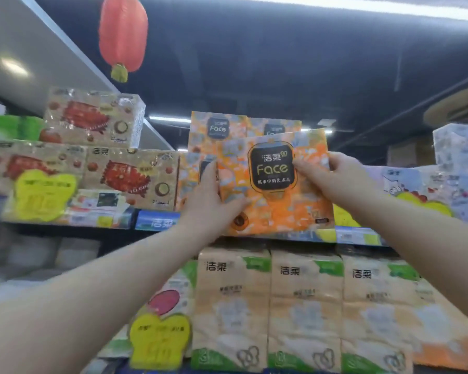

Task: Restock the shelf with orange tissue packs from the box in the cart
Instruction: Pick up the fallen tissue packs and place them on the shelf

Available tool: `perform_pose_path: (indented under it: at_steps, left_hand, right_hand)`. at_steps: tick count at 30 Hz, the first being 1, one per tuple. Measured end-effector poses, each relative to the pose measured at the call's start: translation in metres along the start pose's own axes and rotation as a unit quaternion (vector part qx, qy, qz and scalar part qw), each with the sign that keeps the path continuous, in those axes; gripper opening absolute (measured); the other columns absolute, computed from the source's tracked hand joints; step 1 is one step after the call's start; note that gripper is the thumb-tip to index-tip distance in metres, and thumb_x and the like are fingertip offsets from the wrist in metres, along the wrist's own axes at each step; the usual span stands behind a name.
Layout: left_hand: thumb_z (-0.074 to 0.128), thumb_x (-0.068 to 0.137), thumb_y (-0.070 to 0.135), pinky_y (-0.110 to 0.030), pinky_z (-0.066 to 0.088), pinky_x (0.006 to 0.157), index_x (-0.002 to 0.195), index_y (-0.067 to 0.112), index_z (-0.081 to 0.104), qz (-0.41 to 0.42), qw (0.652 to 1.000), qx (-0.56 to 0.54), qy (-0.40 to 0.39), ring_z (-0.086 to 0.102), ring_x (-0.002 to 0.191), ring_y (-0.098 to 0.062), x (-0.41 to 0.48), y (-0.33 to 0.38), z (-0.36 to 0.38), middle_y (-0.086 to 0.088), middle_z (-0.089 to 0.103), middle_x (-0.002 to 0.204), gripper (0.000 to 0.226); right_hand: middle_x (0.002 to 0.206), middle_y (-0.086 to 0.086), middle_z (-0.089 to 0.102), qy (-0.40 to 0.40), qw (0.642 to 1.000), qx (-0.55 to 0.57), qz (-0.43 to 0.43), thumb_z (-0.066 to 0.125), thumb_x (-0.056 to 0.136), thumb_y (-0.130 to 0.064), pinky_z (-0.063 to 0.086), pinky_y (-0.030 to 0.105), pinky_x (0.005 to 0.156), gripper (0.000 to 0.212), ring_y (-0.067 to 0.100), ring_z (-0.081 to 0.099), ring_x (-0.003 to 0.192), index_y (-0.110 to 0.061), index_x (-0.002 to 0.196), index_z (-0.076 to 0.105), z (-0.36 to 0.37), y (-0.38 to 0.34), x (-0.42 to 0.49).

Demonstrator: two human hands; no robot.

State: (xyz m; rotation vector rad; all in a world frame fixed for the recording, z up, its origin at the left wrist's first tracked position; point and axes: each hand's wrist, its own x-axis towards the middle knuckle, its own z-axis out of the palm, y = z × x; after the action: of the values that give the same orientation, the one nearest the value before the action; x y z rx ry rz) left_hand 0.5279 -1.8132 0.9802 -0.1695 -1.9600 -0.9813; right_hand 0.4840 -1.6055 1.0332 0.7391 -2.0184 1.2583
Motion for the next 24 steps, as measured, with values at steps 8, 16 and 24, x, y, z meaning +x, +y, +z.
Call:
perform_pose_path:
  at_steps: [8,16,24]
  left_hand:
    - [0.077,0.072,0.043,-0.042,0.05,0.092,0.117,0.018,0.043,0.058,0.993,0.051,0.095,0.063,0.103,-0.019,0.102,0.004,-0.063,0.004,0.065,0.113,0.062]
    - [0.071,0.078,0.041,-0.047,0.053,0.087,0.112,0.02,0.044,0.118,0.986,0.068,0.094,0.064,0.098,-0.022,0.187,-0.026,-0.09,-0.001,0.064,0.111,0.048]
    - [0.073,0.077,0.042,-0.046,0.05,0.089,0.115,0.016,0.05,0.098,0.984,0.097,0.111,0.062,0.097,-0.022,0.229,-0.061,-0.079,0.0,0.063,0.103,0.051]
  right_hand:
    - [0.082,-0.007,0.06,0.053,0.995,0.055,-0.058,0.063,0.083,-0.051,0.043,0.024,0.054,0.032,0.011,0.059,0.073,-0.02,0.089,0.058,0.049,-0.051,0.094]
    - [0.097,0.005,0.054,0.102,0.989,0.016,-0.102,0.047,0.096,-0.043,0.04,0.029,0.078,0.033,0.017,0.046,0.088,-0.013,0.106,0.054,0.1,-0.077,0.161]
    - [0.107,0.011,0.053,0.085,0.995,-0.005,-0.045,0.048,0.092,-0.051,0.035,0.03,0.075,0.064,0.024,0.044,0.091,-0.001,0.133,0.04,0.137,-0.059,0.207]
